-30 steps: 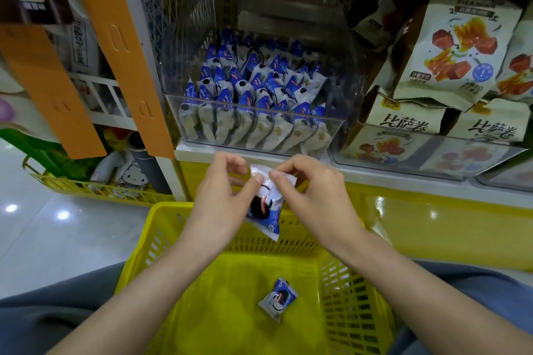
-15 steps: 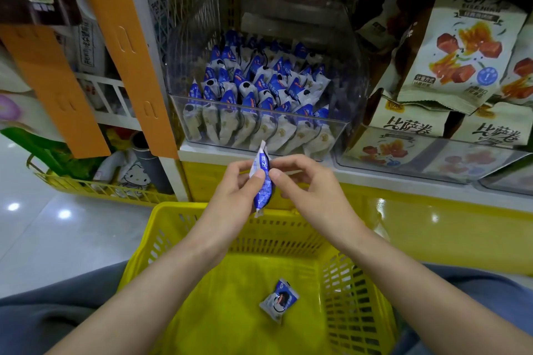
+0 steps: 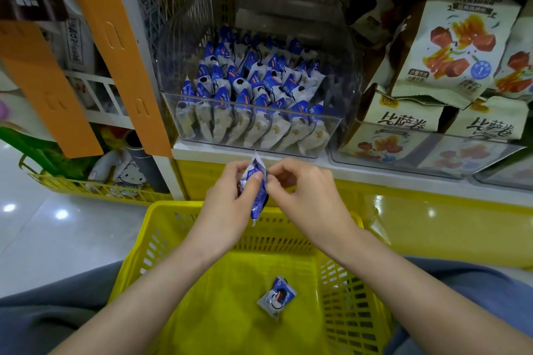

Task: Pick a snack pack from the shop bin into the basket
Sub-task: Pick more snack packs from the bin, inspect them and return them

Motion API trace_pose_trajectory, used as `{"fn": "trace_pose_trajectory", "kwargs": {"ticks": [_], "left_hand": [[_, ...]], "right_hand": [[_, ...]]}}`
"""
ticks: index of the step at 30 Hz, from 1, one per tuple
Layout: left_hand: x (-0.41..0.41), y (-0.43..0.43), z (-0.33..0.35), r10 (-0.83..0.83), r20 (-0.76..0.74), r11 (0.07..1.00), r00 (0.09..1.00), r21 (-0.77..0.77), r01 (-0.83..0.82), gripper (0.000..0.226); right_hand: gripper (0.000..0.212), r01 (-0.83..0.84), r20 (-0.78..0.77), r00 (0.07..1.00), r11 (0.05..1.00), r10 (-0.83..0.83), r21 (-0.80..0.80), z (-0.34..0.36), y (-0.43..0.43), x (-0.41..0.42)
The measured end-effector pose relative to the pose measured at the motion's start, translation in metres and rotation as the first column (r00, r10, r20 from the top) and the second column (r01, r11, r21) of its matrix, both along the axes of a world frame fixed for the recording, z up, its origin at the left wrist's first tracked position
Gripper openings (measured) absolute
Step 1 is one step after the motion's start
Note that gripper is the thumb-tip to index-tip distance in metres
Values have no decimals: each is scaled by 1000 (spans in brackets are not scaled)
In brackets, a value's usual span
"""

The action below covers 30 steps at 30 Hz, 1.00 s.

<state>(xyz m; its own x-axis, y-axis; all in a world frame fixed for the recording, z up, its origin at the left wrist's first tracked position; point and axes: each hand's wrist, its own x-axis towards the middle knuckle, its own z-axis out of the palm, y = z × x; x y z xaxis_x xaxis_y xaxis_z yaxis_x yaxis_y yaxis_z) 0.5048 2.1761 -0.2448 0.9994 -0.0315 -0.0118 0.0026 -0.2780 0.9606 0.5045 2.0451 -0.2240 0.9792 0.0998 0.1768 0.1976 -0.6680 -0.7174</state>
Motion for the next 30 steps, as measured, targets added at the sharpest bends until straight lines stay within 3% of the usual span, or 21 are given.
{"fn": "trace_pose_trajectory", "kwargs": {"ticks": [8,11,17,21,24,26,28,30], "left_hand": [[6,2,2,63,0,998,998,22,-63,19],[7,6,4,128,-34,991,991,-32,-130,28],[8,6,7,149,-133,978,980,-128,-166,40],[10,13,6,94,1,988,996,126,-93,66],[8,16,8,-71,157,920,985,391,4,48],[8,15,7,-153,164,889,975,453,63,29],[7,14,5,-163,133,904,978,418,94,21],[8,14,3,-134,146,913,980,402,64,18]], "right_hand": [[3,-8,7,1000,1000,8,-10,-4,5,2],[14,-27,-60,998,1000,28,9,-7,9,0],[9,-16,-97,995,1000,18,23,-6,9,0],[9,-32,-8,999,995,32,-98,-1,1,1],[15,-87,86,988,933,124,-350,2,-1,-1],[18,-108,99,981,898,166,-427,3,-2,-1],[17,-127,105,979,920,177,-371,2,-2,-1],[15,-92,96,989,977,112,-191,-1,-1,0]]}}
